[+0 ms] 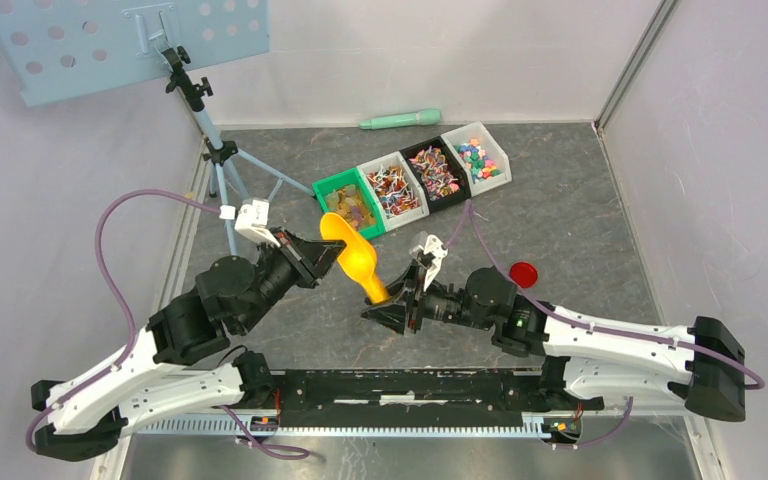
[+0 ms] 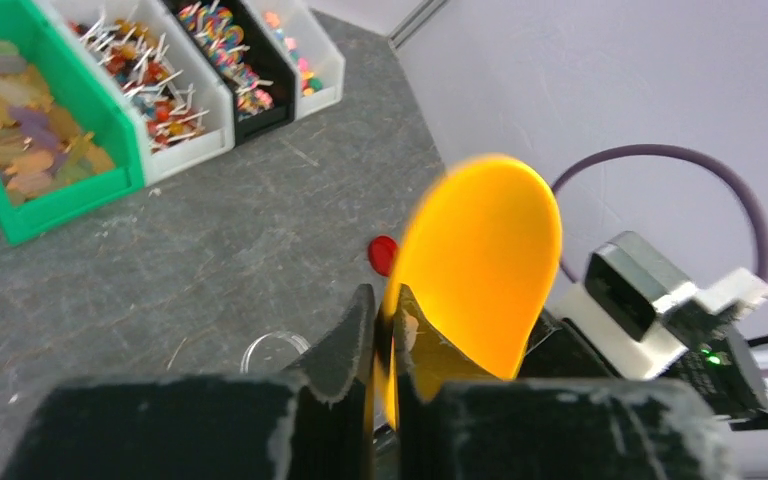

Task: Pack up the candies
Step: Pick up the spatula from the center of the board.

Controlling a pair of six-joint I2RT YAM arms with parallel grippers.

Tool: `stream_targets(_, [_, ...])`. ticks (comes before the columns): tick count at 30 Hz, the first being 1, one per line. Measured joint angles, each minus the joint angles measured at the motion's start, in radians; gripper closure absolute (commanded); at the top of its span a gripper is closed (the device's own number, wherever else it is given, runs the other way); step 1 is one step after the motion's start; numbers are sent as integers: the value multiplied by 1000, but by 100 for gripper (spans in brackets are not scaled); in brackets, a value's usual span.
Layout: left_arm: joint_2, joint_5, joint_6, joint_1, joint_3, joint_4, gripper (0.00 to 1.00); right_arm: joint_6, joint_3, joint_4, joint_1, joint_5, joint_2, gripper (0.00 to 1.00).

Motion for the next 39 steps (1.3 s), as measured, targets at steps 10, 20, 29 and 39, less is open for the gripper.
stream_targets(10, [-1, -76, -253, 0, 8, -136, 98, -289, 1, -126, 0, 50, -107, 17])
stream_targets(20, [40, -116, -503, 0, 120, -312, 98, -754, -61, 11, -1, 22, -322, 9])
stream_targets(29, [163, -129, -754, 0, 257, -571, 98, -1012, -64, 41, 32, -31, -233, 8])
stream_targets(39, [183, -93, -888, 0, 277, -642, 98, -1096, -103, 140, 42, -21, -216, 20])
